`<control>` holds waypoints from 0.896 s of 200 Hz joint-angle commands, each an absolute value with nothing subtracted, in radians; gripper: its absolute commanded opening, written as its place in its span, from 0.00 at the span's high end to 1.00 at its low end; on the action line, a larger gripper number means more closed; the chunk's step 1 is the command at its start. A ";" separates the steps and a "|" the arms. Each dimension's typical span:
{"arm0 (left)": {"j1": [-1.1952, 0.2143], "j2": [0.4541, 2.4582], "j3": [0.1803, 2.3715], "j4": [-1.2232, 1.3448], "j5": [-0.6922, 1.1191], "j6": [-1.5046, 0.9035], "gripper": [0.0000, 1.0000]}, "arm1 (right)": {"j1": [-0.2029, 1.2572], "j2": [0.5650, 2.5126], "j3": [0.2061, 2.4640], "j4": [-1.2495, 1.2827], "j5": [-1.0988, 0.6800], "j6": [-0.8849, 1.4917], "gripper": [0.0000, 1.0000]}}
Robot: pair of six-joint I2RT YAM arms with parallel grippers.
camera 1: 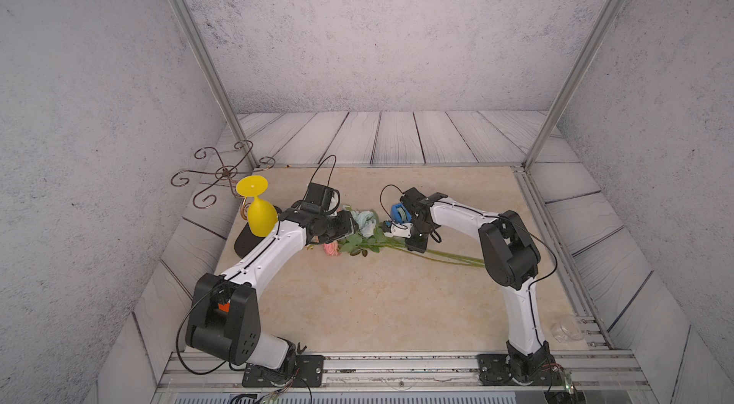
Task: Wrap bouquets with tape
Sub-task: Gather the flowers at the center of the board.
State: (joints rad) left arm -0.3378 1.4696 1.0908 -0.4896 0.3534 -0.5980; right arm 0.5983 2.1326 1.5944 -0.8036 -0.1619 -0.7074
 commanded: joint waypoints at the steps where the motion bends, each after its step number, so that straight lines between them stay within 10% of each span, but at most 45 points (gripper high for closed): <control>1: -0.333 1.488 1.112 -0.510 0.368 -0.571 0.41 | 0.610 2.172 1.603 -0.820 -0.181 -0.708 0.99; 96: -0.333 1.489 1.133 -0.480 0.350 -0.591 0.41 | 0.638 2.162 1.610 -0.811 -0.240 -0.721 1.00; 179: -0.331 1.508 1.178 -0.513 0.336 -0.589 0.41 | 0.632 2.107 1.574 -0.767 -0.190 -0.627 0.66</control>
